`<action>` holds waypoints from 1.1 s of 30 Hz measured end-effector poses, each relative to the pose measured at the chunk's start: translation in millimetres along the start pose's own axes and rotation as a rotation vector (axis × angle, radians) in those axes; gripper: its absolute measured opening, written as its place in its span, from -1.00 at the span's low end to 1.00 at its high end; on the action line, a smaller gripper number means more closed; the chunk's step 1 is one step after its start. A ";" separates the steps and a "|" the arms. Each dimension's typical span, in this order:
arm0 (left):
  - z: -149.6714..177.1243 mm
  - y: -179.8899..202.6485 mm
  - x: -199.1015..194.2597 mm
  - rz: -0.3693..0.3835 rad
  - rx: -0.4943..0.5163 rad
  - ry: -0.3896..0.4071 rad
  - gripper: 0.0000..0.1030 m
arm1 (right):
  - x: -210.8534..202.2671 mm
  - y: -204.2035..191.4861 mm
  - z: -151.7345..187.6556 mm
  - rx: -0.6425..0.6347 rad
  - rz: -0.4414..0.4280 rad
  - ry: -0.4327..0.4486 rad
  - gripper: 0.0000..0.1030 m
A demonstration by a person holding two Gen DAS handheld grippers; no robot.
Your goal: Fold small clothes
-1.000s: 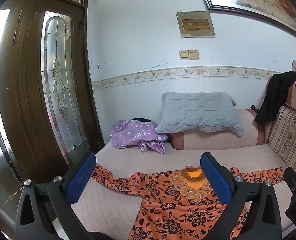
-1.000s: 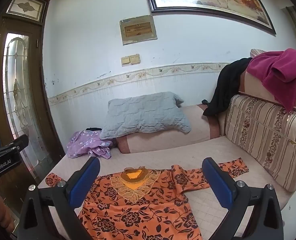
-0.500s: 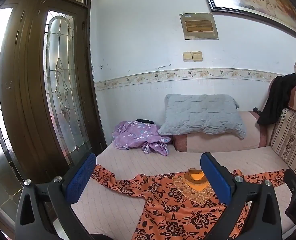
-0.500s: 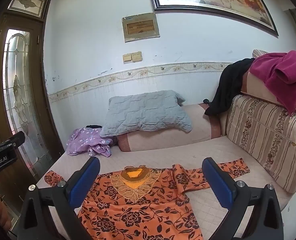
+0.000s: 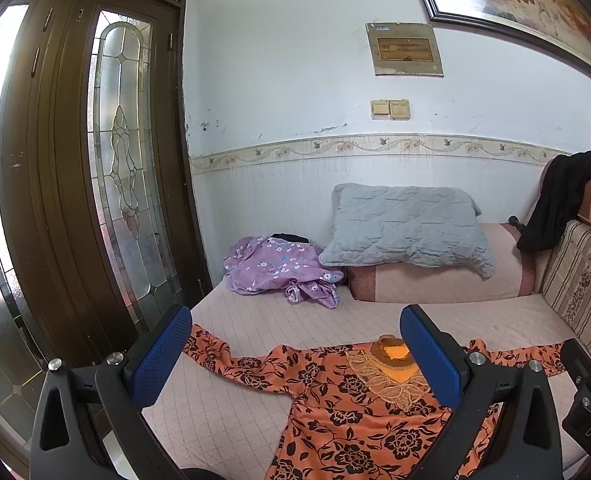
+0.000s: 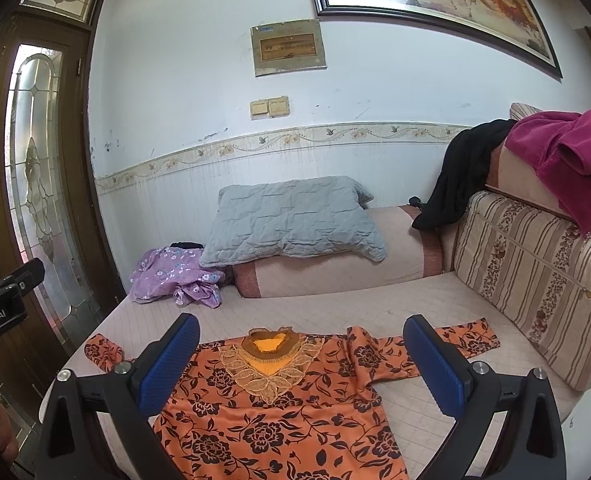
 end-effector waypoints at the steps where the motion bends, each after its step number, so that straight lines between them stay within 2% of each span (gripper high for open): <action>1: 1.2 -0.8 2.3 0.000 -0.001 -0.003 1.00 | 2.4 -1.4 1.2 -0.002 0.000 -0.004 1.00; 19: 21.6 -5.8 55.9 0.019 -0.020 -0.070 1.00 | 51.2 -26.3 16.7 -0.037 0.021 -0.074 1.00; 33: 16.8 4.1 46.9 0.045 -0.005 -0.065 1.00 | 48.8 -17.3 14.4 -0.043 0.053 -0.081 1.00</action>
Point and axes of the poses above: each gripper's, at about its wrist camera, not at the fingertips, and x roughly the way its jaws point, y to its right, z to its underside, the point moved 8 cm from there along x, roughly the way its jaws point, and after that the axes turned 11 degrees about y, right-handed, at the moved point
